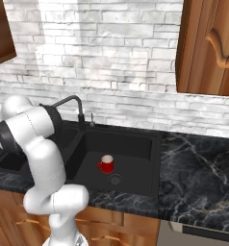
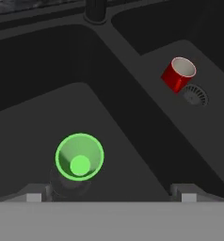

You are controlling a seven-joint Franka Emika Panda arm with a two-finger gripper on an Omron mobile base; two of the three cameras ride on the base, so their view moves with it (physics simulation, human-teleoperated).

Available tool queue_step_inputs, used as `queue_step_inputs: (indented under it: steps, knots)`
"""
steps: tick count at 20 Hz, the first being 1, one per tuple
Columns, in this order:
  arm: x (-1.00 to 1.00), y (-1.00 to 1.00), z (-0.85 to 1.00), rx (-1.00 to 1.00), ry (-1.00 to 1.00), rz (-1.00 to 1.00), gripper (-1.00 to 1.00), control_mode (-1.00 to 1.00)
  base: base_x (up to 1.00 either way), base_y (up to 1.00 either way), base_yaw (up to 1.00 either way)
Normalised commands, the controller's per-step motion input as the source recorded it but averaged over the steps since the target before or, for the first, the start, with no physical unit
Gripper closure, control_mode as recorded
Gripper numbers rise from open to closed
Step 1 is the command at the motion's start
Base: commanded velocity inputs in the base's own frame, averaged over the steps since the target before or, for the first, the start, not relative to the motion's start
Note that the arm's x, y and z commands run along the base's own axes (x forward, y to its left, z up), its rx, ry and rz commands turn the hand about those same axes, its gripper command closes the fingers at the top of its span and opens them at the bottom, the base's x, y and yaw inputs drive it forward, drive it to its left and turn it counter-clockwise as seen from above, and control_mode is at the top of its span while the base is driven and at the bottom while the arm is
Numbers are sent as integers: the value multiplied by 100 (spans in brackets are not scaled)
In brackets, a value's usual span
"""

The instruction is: Move any existing items from the left basin to the right basin for drying. Then move the cup from the counter to the left basin of the sink for washing.

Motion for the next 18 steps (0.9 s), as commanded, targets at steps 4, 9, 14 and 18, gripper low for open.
queue_step_inputs:
  steps: [4,9,14,18]
  knots:
    - [-37,-2,46,0,0,0,-100,-100,0,0,0]
    - [-41,0,40,0,0,0,-100,-100,0,0,0]
    - [-48,0,34,1,0,0,-100,-100,0,0,0]
    - [-51,0,30,0,0,0,-100,-100,0,0,0]
